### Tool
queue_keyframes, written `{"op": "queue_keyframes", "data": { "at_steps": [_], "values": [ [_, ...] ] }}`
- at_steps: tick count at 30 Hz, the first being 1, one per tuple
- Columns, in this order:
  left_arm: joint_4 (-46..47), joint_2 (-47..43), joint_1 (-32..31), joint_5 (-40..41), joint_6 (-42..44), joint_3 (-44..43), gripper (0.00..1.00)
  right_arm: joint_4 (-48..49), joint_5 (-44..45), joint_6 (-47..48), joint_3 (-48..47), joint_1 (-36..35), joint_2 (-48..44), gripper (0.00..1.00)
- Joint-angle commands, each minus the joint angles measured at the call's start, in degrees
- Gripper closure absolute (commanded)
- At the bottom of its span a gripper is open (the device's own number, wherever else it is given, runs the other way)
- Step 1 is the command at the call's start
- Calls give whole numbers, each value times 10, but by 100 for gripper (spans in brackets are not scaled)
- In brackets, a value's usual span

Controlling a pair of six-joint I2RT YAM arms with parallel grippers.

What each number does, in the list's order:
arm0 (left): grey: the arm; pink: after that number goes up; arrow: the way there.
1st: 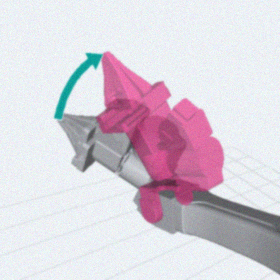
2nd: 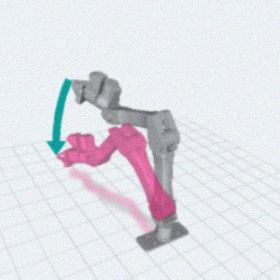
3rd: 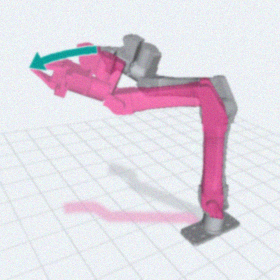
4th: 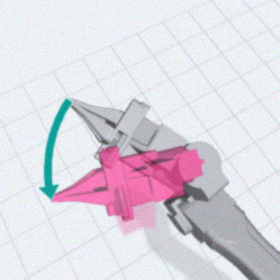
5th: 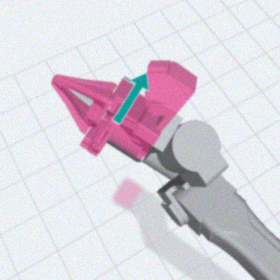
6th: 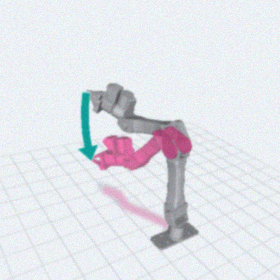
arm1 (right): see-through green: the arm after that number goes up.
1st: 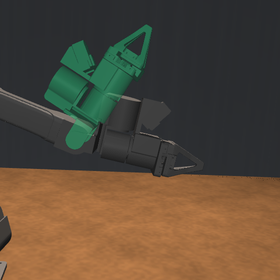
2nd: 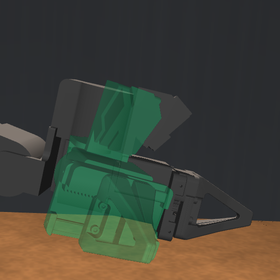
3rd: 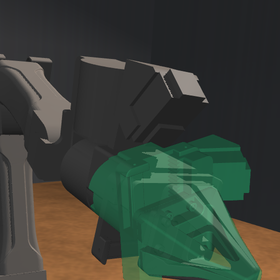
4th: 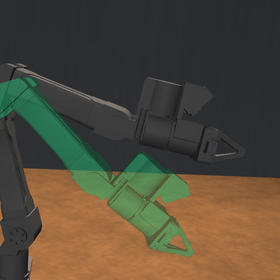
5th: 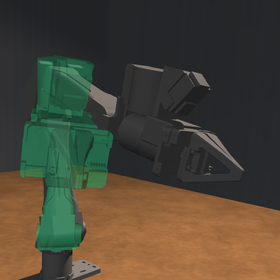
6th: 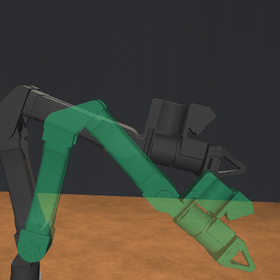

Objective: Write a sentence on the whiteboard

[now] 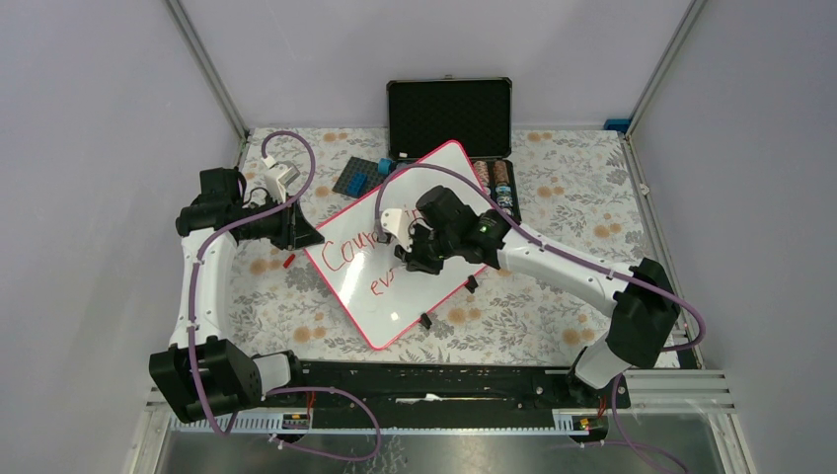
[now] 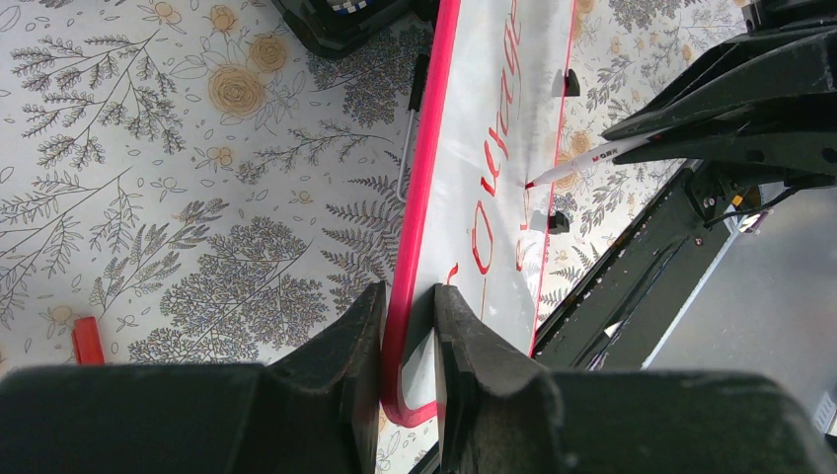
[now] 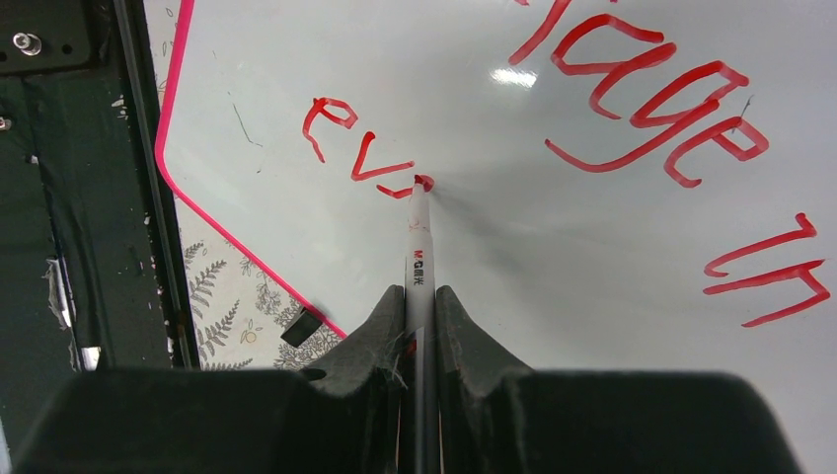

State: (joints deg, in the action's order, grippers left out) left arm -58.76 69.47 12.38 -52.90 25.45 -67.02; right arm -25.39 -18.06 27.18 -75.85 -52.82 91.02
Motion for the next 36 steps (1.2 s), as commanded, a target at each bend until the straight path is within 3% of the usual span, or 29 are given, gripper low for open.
{"op": "queue_keyframes", "data": {
  "at_steps": [1, 36],
  "values": [
    [16, -2, -4, 17, 17, 6, 99, 7, -5, 0, 6, -9, -2, 100],
    [16, 1, -3, 14, 15, 3, 99, -15, 2, 10, 24, 15, -30, 100]
  ]
}}
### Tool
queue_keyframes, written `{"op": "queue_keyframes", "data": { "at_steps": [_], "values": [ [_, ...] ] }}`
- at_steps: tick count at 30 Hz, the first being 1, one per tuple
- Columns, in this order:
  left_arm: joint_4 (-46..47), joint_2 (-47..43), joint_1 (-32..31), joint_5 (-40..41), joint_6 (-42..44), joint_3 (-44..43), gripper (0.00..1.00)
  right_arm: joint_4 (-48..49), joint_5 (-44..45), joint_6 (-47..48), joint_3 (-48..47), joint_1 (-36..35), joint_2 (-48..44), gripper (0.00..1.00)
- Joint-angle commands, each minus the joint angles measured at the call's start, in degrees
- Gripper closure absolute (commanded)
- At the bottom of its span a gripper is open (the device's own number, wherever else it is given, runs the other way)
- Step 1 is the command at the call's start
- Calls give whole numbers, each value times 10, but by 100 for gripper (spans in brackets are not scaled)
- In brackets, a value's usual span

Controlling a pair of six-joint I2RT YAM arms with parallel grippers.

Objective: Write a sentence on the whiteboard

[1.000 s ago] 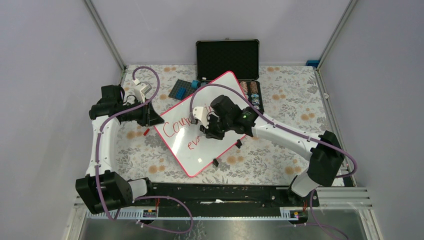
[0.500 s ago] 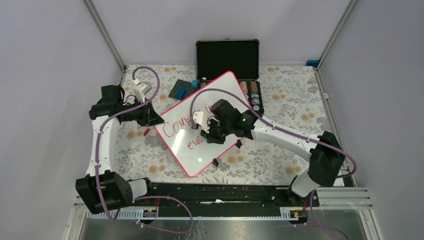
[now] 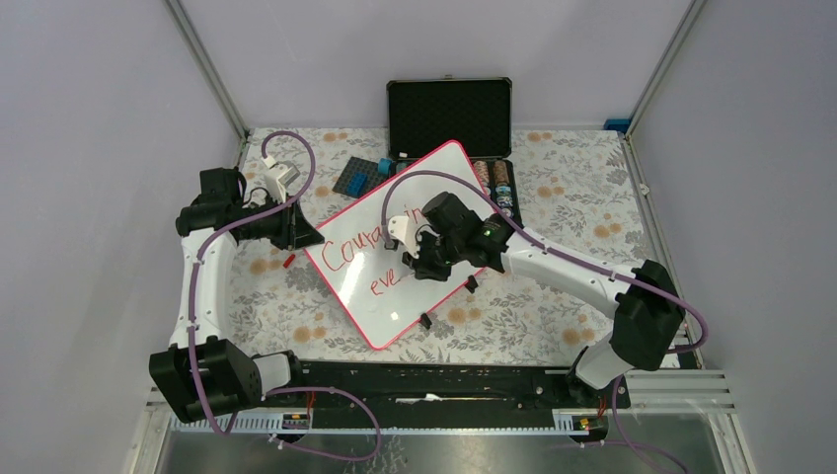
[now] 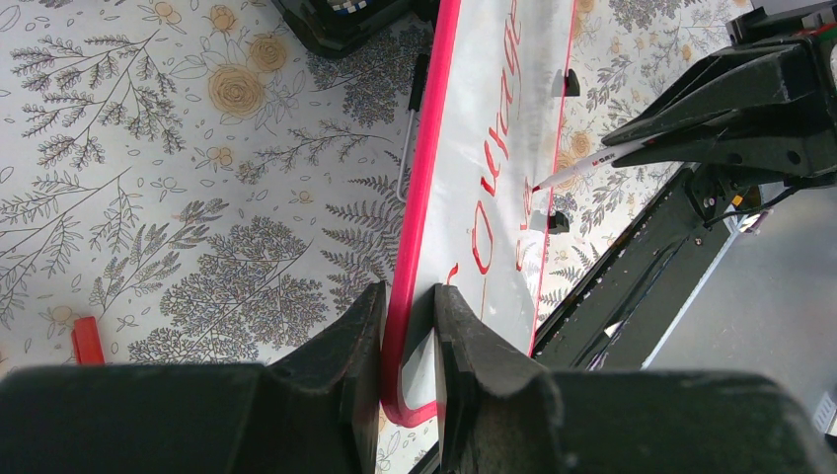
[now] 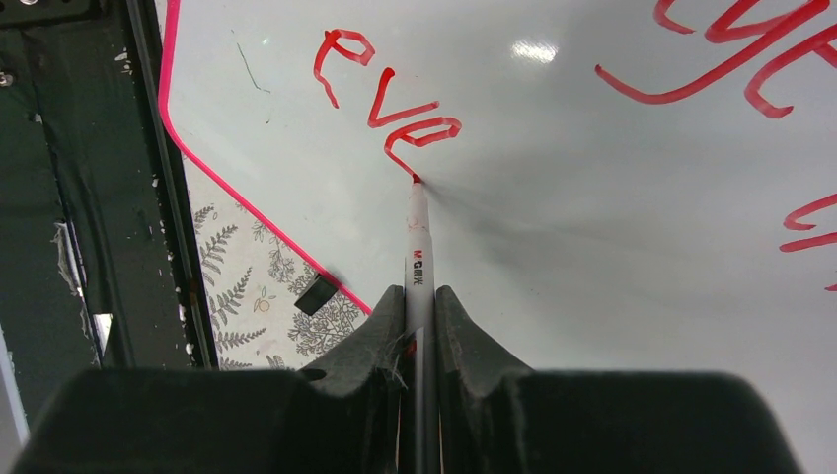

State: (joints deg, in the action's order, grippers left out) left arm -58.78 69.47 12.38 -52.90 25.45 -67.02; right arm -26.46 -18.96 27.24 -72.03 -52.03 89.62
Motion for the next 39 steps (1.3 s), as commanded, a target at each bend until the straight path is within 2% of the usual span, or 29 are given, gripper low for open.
{"op": "queue_keyframes", "data": {
  "at_steps": [1, 15, 29, 39],
  "values": [
    [16, 1, -3, 15, 15, 3, 99, -6, 7, 9, -18, 6, -16, 100],
    [16, 1, -3, 13, 15, 1, 99, -9, -2, 1, -71, 7, -4, 100],
    [16, -1, -3, 15, 15, 4, 99, -1, 23, 9, -70, 15, 25, 100],
    [16, 1, -4, 15, 15, 3, 99, -1, 22, 13, -42, 20, 6, 100]
  ]
}}
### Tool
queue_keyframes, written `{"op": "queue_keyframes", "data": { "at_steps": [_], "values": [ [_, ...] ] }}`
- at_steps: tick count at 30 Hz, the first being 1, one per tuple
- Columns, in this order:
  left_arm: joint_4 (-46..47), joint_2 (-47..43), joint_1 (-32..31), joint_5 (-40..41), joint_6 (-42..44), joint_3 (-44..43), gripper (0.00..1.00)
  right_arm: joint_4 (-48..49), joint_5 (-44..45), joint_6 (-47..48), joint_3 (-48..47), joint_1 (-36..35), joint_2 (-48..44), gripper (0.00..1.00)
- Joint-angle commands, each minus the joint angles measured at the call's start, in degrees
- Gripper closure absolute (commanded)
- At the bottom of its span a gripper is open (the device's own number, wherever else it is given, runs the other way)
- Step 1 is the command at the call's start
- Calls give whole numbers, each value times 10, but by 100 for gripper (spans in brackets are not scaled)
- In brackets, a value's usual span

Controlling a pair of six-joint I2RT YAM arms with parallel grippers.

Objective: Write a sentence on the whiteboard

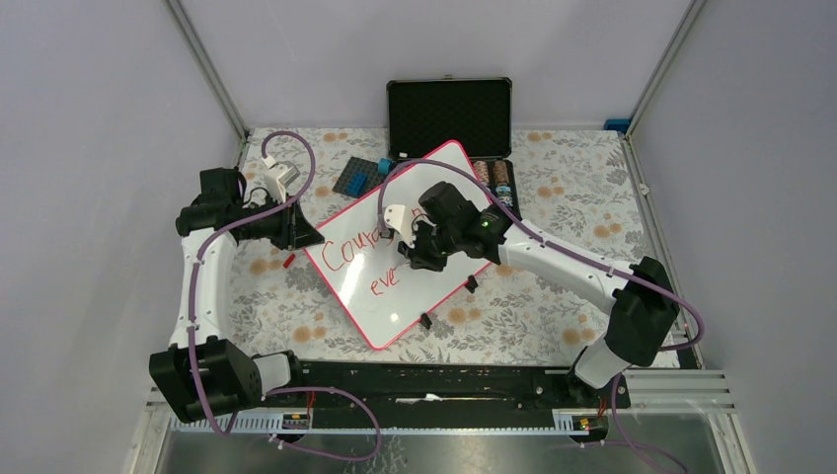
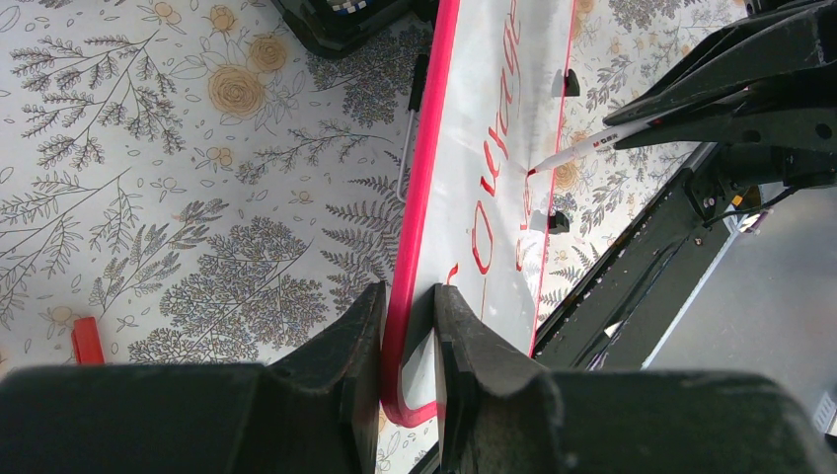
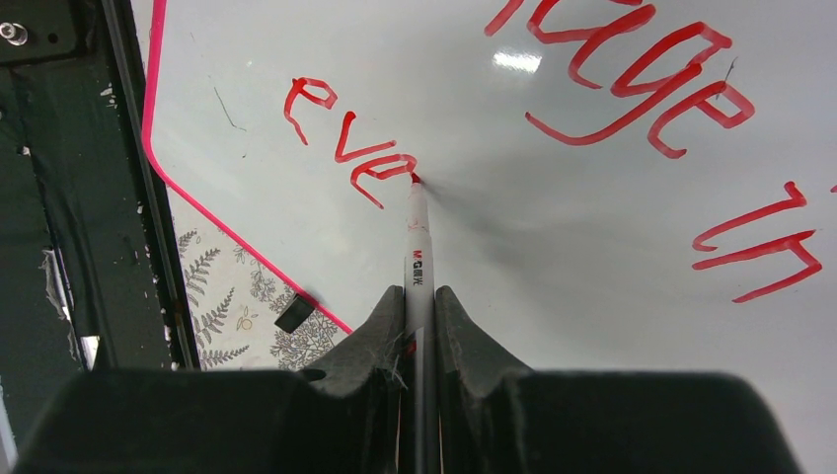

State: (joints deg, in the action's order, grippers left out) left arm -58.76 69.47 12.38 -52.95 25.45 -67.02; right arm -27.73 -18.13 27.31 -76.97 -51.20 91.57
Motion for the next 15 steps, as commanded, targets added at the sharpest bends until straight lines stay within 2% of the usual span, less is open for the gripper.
{"op": "queue_keyframes", "data": {
  "at_steps": [1, 15],
  "values": [
    [16, 1, -3, 15, 15, 2, 99, 10, 13, 13, 10, 12, -16, 100],
    [16, 4, -3, 14, 16, 2, 99, 7, -17, 10, 47, 12, -33, 100]
  ]
}}
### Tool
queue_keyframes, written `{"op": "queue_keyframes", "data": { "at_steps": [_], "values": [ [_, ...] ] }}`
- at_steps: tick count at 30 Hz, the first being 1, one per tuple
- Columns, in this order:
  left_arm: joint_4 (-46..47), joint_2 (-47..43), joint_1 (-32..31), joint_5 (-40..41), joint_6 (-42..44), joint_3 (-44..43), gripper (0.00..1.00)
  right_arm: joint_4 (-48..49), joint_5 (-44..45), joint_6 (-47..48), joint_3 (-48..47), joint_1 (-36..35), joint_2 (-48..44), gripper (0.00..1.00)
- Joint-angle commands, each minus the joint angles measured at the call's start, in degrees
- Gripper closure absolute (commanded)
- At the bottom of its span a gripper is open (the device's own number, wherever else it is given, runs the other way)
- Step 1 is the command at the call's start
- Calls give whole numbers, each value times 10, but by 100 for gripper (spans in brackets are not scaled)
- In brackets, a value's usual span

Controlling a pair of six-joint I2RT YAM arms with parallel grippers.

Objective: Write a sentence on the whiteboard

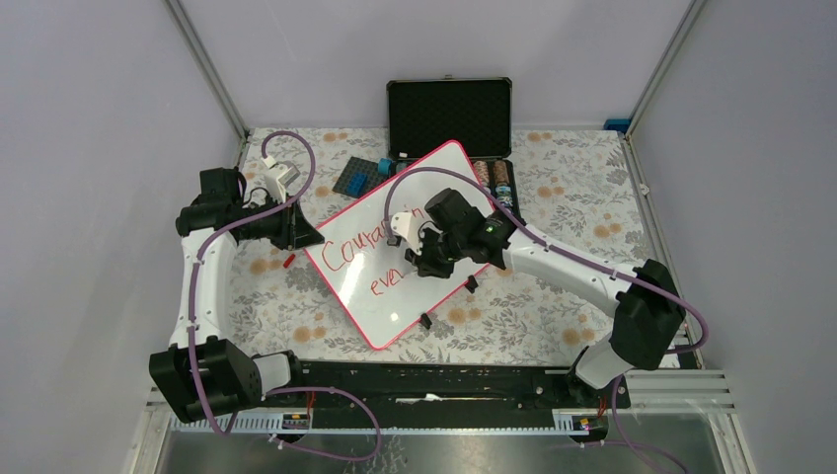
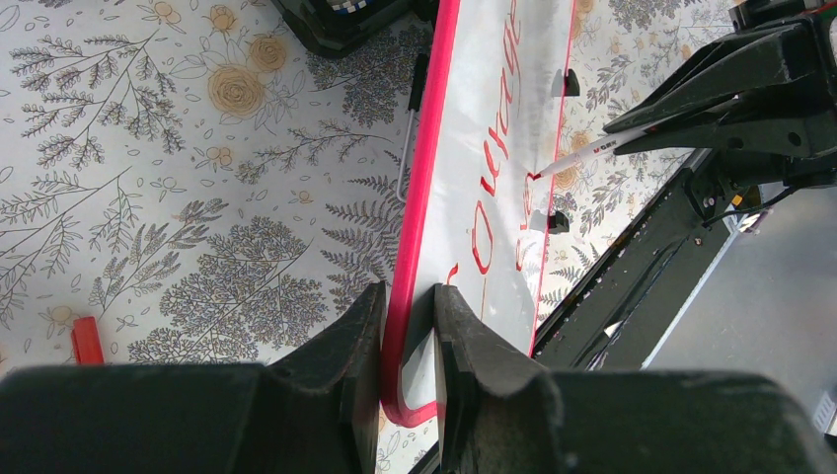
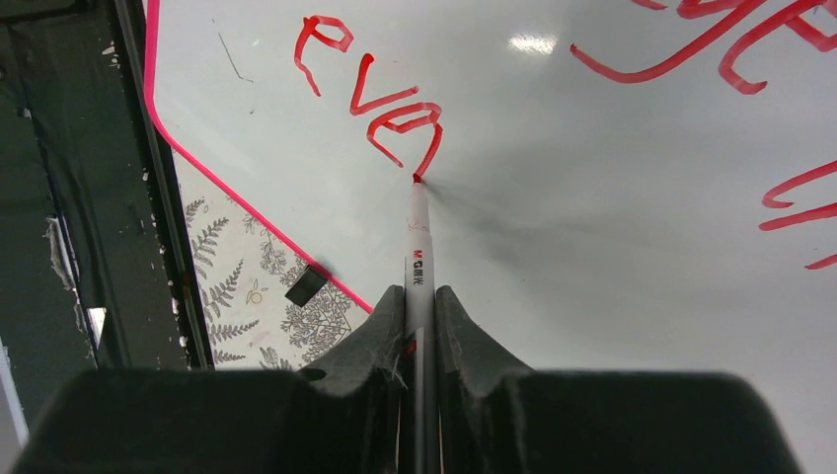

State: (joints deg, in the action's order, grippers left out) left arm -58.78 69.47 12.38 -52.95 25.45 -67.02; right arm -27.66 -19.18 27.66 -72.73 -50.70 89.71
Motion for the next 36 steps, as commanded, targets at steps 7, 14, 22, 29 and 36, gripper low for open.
{"op": "queue_keyframes", "data": {
  "at_steps": [7, 14, 22, 29, 36],
  "values": [
    [16, 3, -3, 16, 16, 3, 99, 9, -9, 3, -18, 7, -2, 100],
    [16, 0, -3, 16, 16, 4, 99, 13, -8, -4, -37, 7, 12, 100],
    [16, 0, -3, 16, 16, 5, 99, 11, 9, -3, -52, 11, 15, 100],
    [16, 0, -3, 17, 16, 4, 99, 12, 14, -1, -55, 23, 12, 100],
    [16, 2, -4, 15, 15, 3, 99, 1, -8, 4, -49, 24, 3, 100]
  ]
}}
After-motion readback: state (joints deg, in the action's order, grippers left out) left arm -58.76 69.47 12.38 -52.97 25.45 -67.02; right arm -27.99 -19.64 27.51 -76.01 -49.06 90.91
